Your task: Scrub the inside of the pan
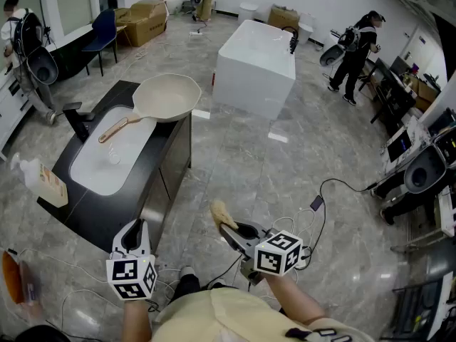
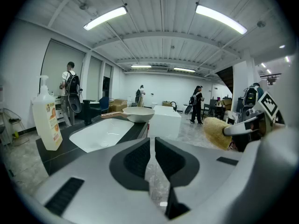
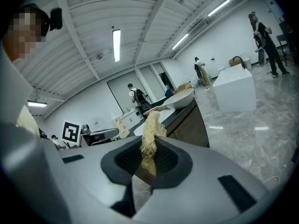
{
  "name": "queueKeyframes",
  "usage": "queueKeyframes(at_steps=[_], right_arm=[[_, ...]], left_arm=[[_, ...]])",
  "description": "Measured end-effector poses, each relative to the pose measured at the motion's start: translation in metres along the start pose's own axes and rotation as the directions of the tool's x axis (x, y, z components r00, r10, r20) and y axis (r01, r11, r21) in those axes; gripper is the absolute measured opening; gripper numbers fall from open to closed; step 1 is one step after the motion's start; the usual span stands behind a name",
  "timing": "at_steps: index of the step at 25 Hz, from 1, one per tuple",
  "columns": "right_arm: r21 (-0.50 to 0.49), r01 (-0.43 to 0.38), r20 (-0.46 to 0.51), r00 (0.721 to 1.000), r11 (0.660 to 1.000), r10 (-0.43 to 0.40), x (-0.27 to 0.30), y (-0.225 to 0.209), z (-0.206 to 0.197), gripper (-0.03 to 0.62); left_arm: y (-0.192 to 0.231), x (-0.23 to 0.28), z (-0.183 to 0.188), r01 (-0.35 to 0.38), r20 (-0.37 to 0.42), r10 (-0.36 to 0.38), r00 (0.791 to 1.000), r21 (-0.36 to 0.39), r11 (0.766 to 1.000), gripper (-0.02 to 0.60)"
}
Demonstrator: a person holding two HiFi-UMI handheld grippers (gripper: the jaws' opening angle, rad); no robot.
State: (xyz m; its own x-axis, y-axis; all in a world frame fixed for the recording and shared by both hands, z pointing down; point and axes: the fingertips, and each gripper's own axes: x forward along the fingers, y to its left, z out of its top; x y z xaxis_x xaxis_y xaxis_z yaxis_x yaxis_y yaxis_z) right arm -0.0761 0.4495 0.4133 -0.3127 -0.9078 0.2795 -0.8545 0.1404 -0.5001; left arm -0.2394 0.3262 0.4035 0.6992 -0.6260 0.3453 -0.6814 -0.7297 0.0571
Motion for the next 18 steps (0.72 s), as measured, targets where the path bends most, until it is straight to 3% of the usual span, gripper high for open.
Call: queueKeyframes(at_steps=[18], right_arm=[[0.026, 0.026, 0.021, 0.999, 0.999, -0.027, 0.038, 0.008, 0.012, 0.055]], left_arm=[[0.031, 0.017, 0.01, 0.069, 0.008, -0.069, 0.998, 0.01, 0.998, 0.041]])
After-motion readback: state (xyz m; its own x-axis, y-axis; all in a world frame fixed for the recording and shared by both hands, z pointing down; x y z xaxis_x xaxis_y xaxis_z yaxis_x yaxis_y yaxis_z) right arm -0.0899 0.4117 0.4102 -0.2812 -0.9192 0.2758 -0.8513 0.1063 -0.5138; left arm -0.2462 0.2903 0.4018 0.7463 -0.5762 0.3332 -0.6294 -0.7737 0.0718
